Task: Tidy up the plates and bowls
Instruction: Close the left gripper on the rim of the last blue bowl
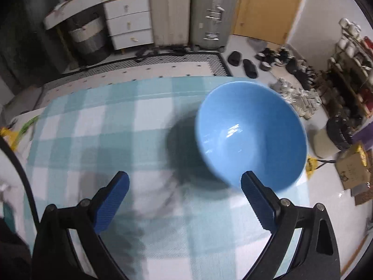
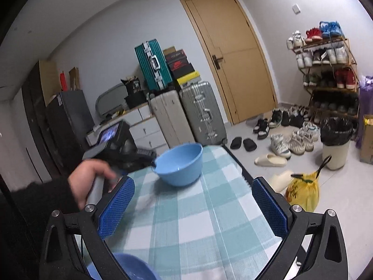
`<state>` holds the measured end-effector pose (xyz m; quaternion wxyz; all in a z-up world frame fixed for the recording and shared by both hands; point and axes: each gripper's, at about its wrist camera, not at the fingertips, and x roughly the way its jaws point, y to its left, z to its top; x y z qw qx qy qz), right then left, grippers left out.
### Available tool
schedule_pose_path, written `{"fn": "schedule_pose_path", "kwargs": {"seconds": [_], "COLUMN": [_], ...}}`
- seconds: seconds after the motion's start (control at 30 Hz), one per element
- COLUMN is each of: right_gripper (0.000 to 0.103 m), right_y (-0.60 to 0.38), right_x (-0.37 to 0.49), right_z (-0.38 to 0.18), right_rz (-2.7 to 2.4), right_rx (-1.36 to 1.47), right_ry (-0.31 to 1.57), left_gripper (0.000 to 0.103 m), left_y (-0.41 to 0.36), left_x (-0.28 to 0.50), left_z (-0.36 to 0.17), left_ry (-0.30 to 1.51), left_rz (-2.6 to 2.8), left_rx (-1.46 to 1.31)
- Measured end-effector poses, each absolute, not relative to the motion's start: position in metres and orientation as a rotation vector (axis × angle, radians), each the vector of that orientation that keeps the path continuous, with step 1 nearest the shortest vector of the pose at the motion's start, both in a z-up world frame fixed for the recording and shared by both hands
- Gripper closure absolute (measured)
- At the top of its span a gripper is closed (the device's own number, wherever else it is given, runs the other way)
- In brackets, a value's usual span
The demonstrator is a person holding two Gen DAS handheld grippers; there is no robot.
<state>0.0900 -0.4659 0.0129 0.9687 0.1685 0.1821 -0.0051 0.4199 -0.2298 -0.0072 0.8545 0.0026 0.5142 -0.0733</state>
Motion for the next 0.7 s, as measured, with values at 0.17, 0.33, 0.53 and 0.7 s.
{"fn": "schedule_pose_path", "kwargs": {"seconds": [0.17,0.33,0.53,0.7], "right_gripper": [0.001,0.001,0.001,0.001], "right_y": [-0.469,-0.461,-0.460,-0.462], "right_x": [0.096,0.086,0.084,0.086], "right_z": [0.000,-0.002,-0.003,-0.007], "right_rz": [0.035,0.056,0.053,0.052], "right_rx": [0.404,0.393,0.393,0.419], "right_ry": [0.401,0.399,0.397,0.418], "left_gripper": [0.010,0.059,0.086,0.090], "left_y": [-0.245,-0.259,-0.264,-0.264], "left_x": [0.443,0.453,0.450,0.449], "left_z": [-0.029,-0.064,-0.078,-0.073], "left_ry": [1.115,1.190,1.250,1.296], "left_rz": [-0.189,-0.217,-0.222,-0.194], "left_rx": [-0.006,0.009,0.019,0.056]}}
